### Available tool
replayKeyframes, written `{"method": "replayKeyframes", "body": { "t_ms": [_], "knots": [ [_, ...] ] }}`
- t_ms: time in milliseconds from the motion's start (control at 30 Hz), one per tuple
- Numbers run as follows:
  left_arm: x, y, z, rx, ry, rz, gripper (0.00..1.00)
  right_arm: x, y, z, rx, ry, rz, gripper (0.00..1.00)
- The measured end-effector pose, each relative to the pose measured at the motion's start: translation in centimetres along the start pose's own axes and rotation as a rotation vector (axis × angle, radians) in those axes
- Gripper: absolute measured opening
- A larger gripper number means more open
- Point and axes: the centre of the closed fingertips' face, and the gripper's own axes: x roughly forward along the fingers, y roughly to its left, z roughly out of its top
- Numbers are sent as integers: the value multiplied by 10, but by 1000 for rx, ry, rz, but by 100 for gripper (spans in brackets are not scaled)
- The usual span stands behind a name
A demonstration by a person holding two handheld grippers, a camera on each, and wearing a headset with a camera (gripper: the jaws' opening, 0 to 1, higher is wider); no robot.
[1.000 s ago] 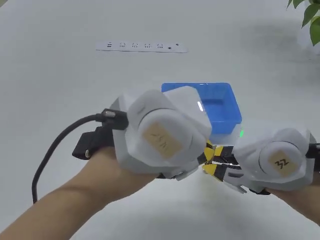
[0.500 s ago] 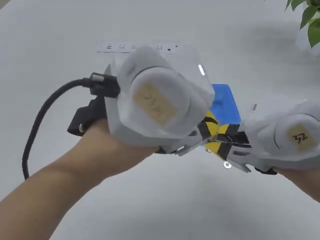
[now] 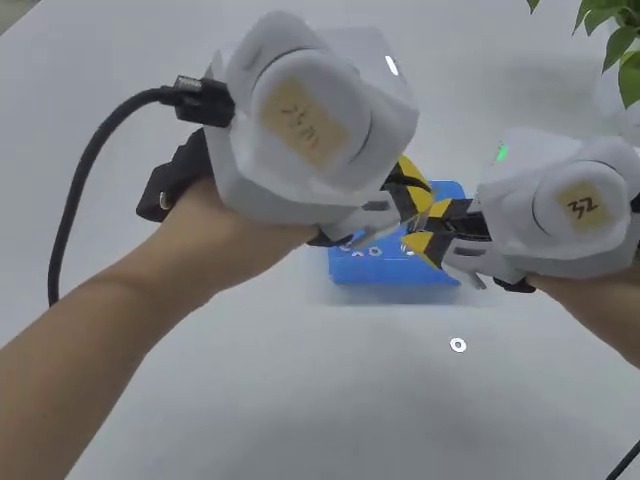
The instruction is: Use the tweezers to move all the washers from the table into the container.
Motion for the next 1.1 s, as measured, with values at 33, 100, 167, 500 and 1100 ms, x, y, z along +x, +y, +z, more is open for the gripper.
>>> {"method": "replayKeyframes", "body": {
  "t_ms": [33,100,167,500,1100],
  "knots": [
    [2,2,-1,-3,2,1,0,3,-2,-1,4,1,-3,5],
    [8,6,-5,-9,6,3,0,9,-6,-4,9,12,-9,5],
    [15,9,-9,-36,6,1,0,14,-10,-8,18,22,-17,5],
    [41,18,-29,-41,36,-17,0,36,-18,-27,80,52,-14,5],
    [19,4,-13,-26,8,-14,0,4,-14,-15,108,2,-67,7]
  ]
}}
